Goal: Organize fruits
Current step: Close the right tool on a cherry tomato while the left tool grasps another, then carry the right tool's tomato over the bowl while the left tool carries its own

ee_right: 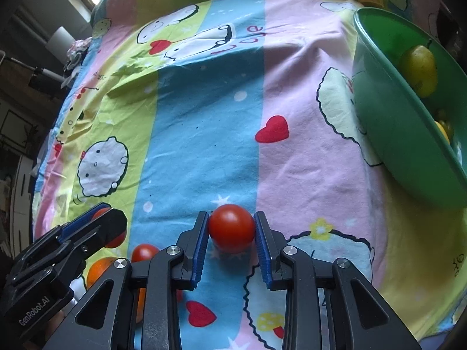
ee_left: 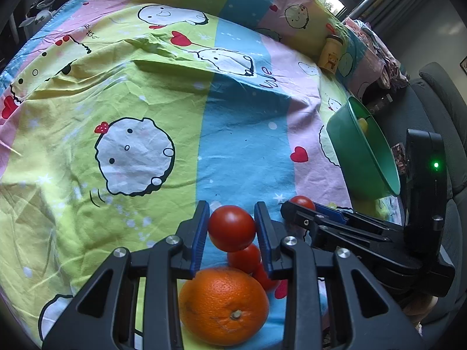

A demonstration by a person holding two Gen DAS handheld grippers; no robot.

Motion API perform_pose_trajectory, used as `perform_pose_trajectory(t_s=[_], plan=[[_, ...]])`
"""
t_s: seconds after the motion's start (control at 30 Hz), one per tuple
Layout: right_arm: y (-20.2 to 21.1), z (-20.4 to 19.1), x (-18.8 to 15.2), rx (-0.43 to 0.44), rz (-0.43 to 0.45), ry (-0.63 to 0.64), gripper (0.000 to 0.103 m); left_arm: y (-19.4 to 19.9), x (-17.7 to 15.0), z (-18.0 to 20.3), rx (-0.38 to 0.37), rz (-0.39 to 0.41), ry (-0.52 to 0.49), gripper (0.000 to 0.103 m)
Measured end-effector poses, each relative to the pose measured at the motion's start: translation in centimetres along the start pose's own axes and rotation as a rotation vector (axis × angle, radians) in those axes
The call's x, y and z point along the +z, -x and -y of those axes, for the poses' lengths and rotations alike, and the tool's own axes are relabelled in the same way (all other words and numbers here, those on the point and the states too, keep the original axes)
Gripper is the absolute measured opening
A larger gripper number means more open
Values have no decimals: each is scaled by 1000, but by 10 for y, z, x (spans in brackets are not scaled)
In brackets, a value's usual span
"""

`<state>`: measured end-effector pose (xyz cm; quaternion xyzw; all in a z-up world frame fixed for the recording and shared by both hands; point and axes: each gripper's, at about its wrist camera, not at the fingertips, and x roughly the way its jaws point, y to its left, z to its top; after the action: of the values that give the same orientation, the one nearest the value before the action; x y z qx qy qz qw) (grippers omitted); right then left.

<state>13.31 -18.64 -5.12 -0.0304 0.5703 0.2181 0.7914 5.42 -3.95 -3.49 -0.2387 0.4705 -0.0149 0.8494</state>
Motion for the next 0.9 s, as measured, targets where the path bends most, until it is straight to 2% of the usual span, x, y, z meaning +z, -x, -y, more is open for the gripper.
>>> perform_pose_trajectory(t_s=[0.17, 0.27, 0.37, 0.47, 0.57, 0.9], plan=[[4, 3, 2, -6, 16, -12, 32, 2, 2, 7, -2, 7, -13, 31], [18, 9, 3, 9, 56, -29, 32, 5, 5, 15, -10, 23, -30, 31], [39, 17, 5, 31, 134, -35, 32, 10, 11, 28, -19, 47, -51, 31], [67, 27, 9, -2, 266, -63, 32, 16, 20, 45, -41, 76, -79, 31], [87, 48, 15, 51, 335, -123, 32, 18, 29, 66, -57, 99, -123, 31], [107, 110, 19, 87, 401, -326, 32, -4, 51, 139, -122, 91, -261, 31]])
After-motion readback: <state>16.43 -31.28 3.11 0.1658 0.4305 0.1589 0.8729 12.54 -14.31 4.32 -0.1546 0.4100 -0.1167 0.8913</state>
